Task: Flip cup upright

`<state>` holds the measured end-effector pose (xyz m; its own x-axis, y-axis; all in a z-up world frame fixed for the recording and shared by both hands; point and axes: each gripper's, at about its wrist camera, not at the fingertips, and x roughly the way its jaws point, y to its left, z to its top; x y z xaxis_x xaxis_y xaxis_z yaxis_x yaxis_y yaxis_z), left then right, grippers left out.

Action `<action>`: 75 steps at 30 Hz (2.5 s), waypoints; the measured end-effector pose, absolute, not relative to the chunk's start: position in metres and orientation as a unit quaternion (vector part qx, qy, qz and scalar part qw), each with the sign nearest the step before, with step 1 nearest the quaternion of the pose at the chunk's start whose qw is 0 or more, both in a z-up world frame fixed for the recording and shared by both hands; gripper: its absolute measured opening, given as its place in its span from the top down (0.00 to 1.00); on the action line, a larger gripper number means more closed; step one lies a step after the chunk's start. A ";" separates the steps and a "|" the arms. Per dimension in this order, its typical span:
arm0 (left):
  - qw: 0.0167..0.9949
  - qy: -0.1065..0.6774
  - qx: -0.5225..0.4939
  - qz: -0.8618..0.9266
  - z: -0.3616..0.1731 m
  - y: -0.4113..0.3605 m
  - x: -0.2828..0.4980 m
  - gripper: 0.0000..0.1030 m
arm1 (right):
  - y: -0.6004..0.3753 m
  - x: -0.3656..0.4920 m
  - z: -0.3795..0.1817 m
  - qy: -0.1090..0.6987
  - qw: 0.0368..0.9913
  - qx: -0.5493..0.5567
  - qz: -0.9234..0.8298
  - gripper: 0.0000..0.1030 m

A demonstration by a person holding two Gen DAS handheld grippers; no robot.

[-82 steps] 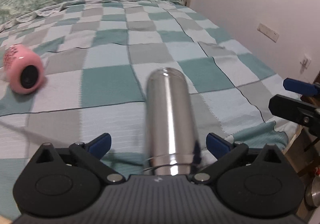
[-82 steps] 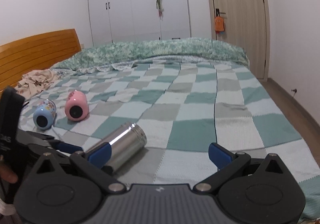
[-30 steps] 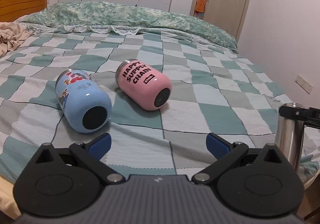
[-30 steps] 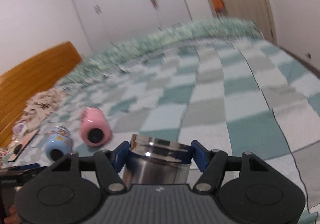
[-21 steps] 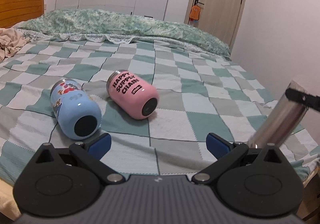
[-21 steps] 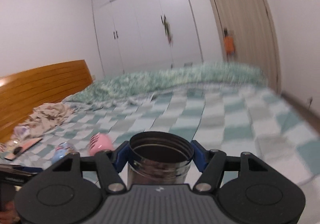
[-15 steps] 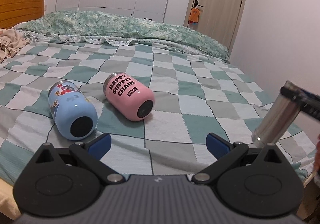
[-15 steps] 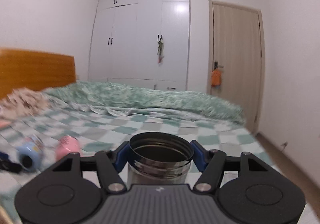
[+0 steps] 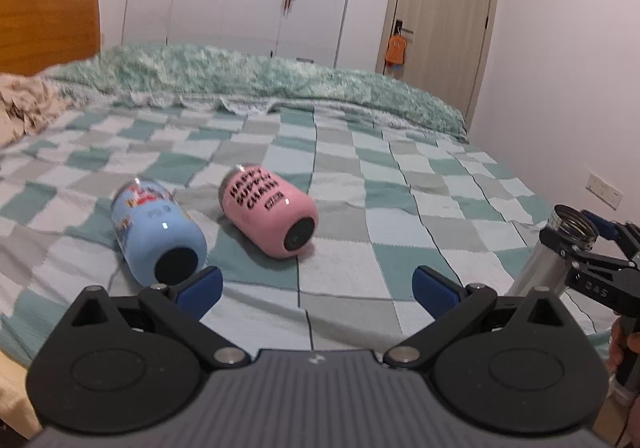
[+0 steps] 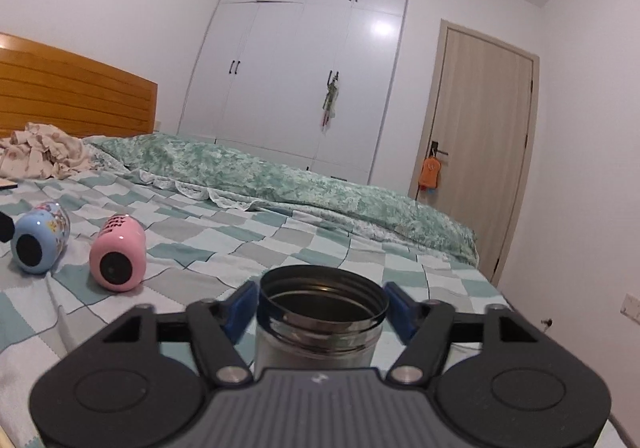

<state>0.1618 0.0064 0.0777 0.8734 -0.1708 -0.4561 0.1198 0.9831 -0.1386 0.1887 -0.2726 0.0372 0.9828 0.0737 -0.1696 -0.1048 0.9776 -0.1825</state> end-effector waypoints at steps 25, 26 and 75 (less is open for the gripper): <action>0.997 0.073 0.006 -0.019 -0.005 0.022 0.038 0.00 | -0.235 0.026 -0.026 0.029 0.999 -0.014 0.035 0.00; 0.997 0.073 0.005 -0.021 -0.005 0.022 0.037 0.00 | -0.235 0.023 -0.028 0.028 0.999 -0.014 0.031 0.00; 0.999 0.039 0.008 -0.014 -0.013 0.019 0.015 0.00 | -0.235 0.004 -0.034 -0.015 1.000 -0.011 0.021 0.00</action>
<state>0.0153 0.0194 -0.0127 0.9965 -0.0269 -0.0785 0.0281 0.9995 0.0150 0.0043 -0.2345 -0.0344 0.9986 0.0425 0.0303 -0.0418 0.9989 -0.0218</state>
